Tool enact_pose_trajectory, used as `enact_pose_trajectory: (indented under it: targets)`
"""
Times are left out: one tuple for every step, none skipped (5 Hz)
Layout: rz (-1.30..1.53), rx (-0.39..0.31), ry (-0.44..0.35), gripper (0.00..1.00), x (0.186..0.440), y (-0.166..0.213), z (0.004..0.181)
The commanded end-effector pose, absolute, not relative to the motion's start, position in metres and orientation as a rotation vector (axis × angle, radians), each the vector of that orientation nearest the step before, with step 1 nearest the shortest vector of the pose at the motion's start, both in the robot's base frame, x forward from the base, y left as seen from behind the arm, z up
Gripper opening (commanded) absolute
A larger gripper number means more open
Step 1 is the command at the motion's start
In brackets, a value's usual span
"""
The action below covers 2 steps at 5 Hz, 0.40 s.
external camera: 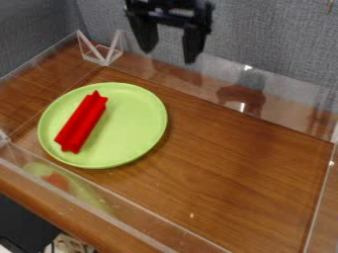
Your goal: Put the red object on the green plate
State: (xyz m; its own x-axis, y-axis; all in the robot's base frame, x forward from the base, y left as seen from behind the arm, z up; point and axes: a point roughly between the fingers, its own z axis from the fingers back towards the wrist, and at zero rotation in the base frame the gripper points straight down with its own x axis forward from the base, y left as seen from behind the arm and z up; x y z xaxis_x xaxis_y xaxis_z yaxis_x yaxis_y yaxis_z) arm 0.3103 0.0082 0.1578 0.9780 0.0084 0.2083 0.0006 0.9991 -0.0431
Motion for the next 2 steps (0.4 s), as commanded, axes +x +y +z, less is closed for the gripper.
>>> enact_pose_trajectory:
  targets:
    - [0.057,-0.021,-0.228,1.00,0.3102,0.0106,0.1603]
    - [0.112,-0.008,-0.204,1.00,0.3090,0.0178,0.1578]
